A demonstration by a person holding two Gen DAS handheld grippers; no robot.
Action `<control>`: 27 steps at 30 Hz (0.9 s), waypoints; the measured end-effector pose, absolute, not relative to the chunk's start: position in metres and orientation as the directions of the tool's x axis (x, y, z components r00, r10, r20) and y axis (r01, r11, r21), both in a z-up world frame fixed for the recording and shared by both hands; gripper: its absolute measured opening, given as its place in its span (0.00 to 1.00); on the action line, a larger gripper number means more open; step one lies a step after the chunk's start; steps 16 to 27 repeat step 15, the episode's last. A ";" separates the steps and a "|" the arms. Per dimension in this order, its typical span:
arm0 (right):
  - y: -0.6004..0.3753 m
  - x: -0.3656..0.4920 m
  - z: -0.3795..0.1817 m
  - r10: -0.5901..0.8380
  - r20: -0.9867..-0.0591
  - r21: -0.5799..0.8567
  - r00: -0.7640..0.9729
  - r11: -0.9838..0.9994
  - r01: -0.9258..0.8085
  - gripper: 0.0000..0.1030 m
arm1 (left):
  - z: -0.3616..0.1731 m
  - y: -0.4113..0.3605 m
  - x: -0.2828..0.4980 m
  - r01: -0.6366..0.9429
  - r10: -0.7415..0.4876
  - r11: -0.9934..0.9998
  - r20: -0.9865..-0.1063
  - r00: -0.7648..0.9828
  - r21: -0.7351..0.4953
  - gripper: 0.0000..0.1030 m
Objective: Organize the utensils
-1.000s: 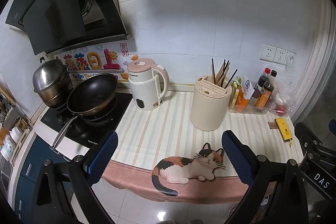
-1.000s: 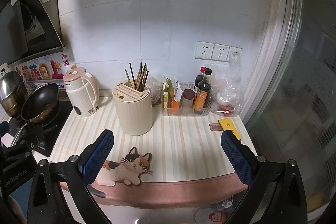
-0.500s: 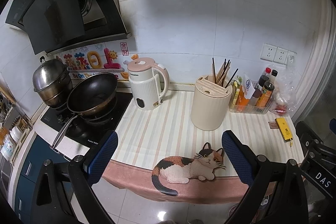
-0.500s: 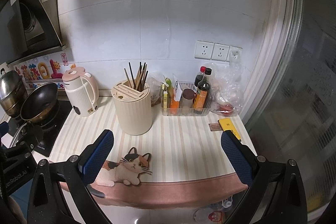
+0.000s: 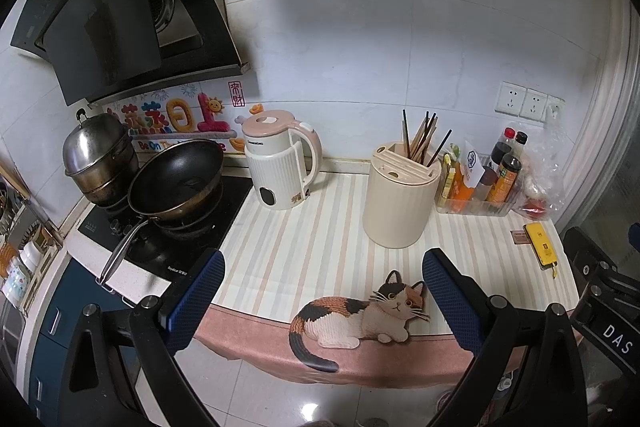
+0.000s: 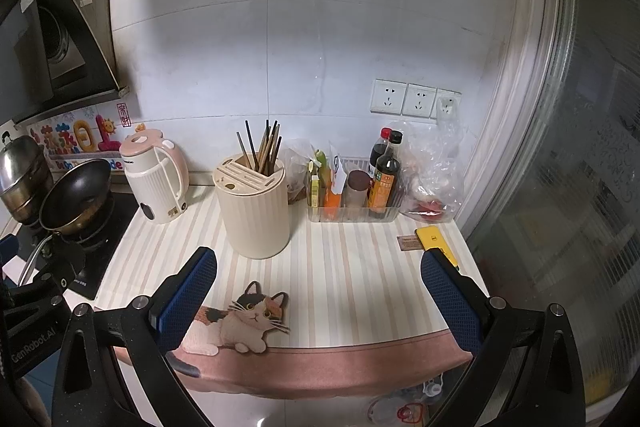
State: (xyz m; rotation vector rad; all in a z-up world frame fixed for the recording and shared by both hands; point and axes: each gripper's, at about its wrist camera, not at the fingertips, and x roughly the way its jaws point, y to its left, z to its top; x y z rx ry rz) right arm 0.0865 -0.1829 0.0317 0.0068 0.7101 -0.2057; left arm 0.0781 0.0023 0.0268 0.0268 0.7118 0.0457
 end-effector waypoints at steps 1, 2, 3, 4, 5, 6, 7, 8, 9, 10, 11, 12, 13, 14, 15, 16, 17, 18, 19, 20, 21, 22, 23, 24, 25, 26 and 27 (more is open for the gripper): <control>-0.183 0.086 0.031 -0.183 -0.648 -0.063 0.739 0.980 0.188 1.00 | 0.027 0.002 0.078 -0.033 0.052 0.999 -0.651 0.757 0.042 0.98; -0.183 0.086 0.032 -0.184 -0.648 -0.064 0.739 0.980 0.188 1.00 | 0.027 0.002 0.078 -0.033 0.052 0.999 -0.651 0.758 0.042 0.98; -0.183 0.086 0.033 -0.184 -0.647 -0.065 0.740 0.980 0.188 1.00 | 0.027 0.002 0.078 -0.032 0.051 0.999 -0.651 0.757 0.042 0.98; -0.183 0.086 0.033 -0.184 -0.647 -0.063 0.740 0.980 0.188 1.00 | 0.027 0.003 0.078 -0.032 0.051 0.999 -0.651 0.757 0.042 0.98; -0.182 0.086 0.033 -0.184 -0.647 -0.064 0.740 0.980 0.188 1.00 | 0.027 0.003 0.078 -0.032 0.052 0.999 -0.651 0.757 0.043 0.98; -0.182 0.086 0.033 -0.184 -0.647 -0.064 0.740 0.980 0.188 1.00 | 0.027 0.003 0.078 -0.030 0.050 0.999 -0.652 0.757 0.041 0.98; -0.182 0.085 0.032 -0.183 -0.646 -0.064 0.741 0.980 0.187 1.00 | 0.027 0.003 0.078 -0.031 0.050 0.999 -0.652 0.757 0.040 0.98; -0.181 0.085 0.033 -0.182 -0.646 -0.064 0.741 0.981 0.185 1.00 | 0.027 0.003 0.078 -0.030 0.049 0.999 -0.651 0.757 0.040 0.98; -0.180 0.084 0.034 -0.182 -0.646 -0.065 0.741 0.981 0.184 1.00 | 0.027 0.003 0.078 -0.027 0.047 0.999 -0.651 0.758 0.041 0.98; -0.180 0.084 0.034 -0.183 -0.646 -0.066 0.741 0.981 0.185 1.00 | 0.027 0.003 0.077 -0.027 0.046 0.999 -0.650 0.759 0.040 0.98; -0.180 0.084 0.034 -0.181 -0.647 -0.064 0.741 0.981 0.184 1.00 | 0.027 0.003 0.077 -0.029 0.049 0.999 -0.647 0.761 0.042 0.98; -0.180 0.084 0.034 -0.181 -0.647 -0.064 0.741 0.981 0.184 1.00 | 0.027 0.003 0.077 -0.030 0.052 0.999 -0.645 0.762 0.045 0.98; -0.179 0.084 0.034 -0.182 -0.647 -0.065 0.741 0.981 0.183 1.00 | 0.026 0.003 0.077 -0.030 0.052 0.999 -0.644 0.763 0.045 0.98; -0.179 0.084 0.035 -0.182 -0.646 -0.065 0.741 0.981 0.184 1.00 | 0.026 0.003 0.077 -0.028 0.049 0.999 -0.645 0.763 0.042 0.98; -0.178 0.084 0.035 -0.181 -0.646 -0.064 0.742 0.981 0.183 1.00 | 0.026 0.003 0.077 -0.024 0.043 0.999 -0.646 0.762 0.038 0.98; -0.178 0.084 0.035 -0.181 -0.646 -0.064 0.742 0.981 0.183 1.00 | 0.026 0.003 0.077 -0.024 0.043 0.999 -0.646 0.762 0.038 0.98; -0.178 0.084 0.035 -0.181 -0.646 -0.064 0.742 0.981 0.183 1.00 | 0.026 0.003 0.077 -0.024 0.043 0.999 -0.646 0.762 0.038 0.98; -0.178 0.084 0.035 -0.181 -0.646 -0.064 0.742 0.981 0.183 1.00 | 0.026 0.003 0.077 -0.024 0.043 0.999 -0.646 0.762 0.038 0.98; -0.178 0.084 0.035 -0.181 -0.646 -0.064 0.742 0.981 0.183 1.00 | 0.026 0.003 0.077 -0.024 0.043 0.999 -0.646 0.762 0.038 0.98; -0.178 0.084 0.035 -0.181 -0.646 -0.064 0.742 0.981 0.183 1.00 | 0.026 0.003 0.077 -0.024 0.043 0.999 -0.646 0.762 0.038 0.98; -0.178 0.084 0.035 -0.181 -0.646 -0.064 0.742 0.981 0.183 1.00 | 0.026 0.003 0.077 -0.024 0.043 0.999 -0.646 0.762 0.038 0.98; -0.178 0.084 0.035 -0.181 -0.646 -0.064 0.742 0.981 0.183 1.00 | 0.026 0.003 0.077 -0.024 0.043 0.999 -0.646 0.762 0.038 0.98; -0.178 0.084 0.035 -0.181 -0.646 -0.064 0.742 0.981 0.183 1.00 | 0.026 0.003 0.077 -0.024 0.043 0.999 -0.646 0.762 0.038 0.98; -0.178 0.084 0.035 -0.181 -0.646 -0.064 0.742 0.981 0.183 1.00 | 0.026 0.003 0.077 -0.024 0.043 0.999 -0.646 0.762 0.038 0.98; -0.178 0.084 0.035 -0.181 -0.646 -0.064 0.742 0.981 0.183 1.00 | 0.026 0.003 0.077 -0.024 0.043 0.999 -0.646 0.762 0.038 0.98; -0.178 0.084 0.035 -0.181 -0.646 -0.064 0.742 0.981 0.183 1.00 | 0.026 0.003 0.077 -0.024 0.043 0.999 -0.646 0.762 0.038 0.98; -0.178 0.084 0.035 -0.181 -0.646 -0.064 0.742 0.981 0.183 1.00 | 0.026 0.003 0.077 -0.024 0.043 0.999 -0.646 0.762 0.038 0.98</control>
